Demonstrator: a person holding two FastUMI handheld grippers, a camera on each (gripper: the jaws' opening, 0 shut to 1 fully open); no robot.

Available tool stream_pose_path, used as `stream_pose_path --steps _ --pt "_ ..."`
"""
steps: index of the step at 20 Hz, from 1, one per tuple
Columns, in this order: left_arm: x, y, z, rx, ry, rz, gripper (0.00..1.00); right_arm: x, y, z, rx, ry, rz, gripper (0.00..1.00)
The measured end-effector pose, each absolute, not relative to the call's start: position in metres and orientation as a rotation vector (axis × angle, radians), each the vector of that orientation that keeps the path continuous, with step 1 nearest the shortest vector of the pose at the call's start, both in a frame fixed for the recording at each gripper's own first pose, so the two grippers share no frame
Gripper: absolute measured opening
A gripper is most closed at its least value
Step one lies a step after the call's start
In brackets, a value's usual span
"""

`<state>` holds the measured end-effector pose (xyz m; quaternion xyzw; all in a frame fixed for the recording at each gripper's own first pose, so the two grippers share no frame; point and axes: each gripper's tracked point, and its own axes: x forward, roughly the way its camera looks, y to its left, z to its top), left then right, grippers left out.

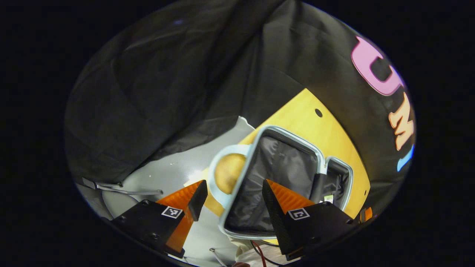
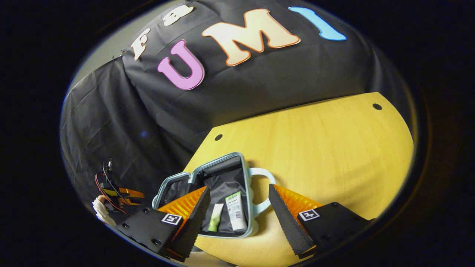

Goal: First open the suitcase, pack the skin care products into it, and then close the suitcase.

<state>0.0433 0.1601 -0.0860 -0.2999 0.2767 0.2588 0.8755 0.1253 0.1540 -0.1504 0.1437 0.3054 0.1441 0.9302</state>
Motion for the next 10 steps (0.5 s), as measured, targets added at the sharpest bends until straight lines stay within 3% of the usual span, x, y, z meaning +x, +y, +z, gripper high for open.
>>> stream_pose_path --steps 7,9,10 --pt "0.068 0.201 -0.136 -0.753 0.489 0.438 0.82 0.127 0.096 -0.123 0.302 0.564 0.165 0.98" --pt "0.073 0.207 -0.155 -0.787 0.497 0.448 0.76 0.128 0.084 -0.116 0.308 0.543 0.137 0.98" --pt "0.076 0.205 -0.16 -0.806 0.494 0.425 0.63 0.128 0.078 -0.112 0.312 0.531 0.124 0.98"
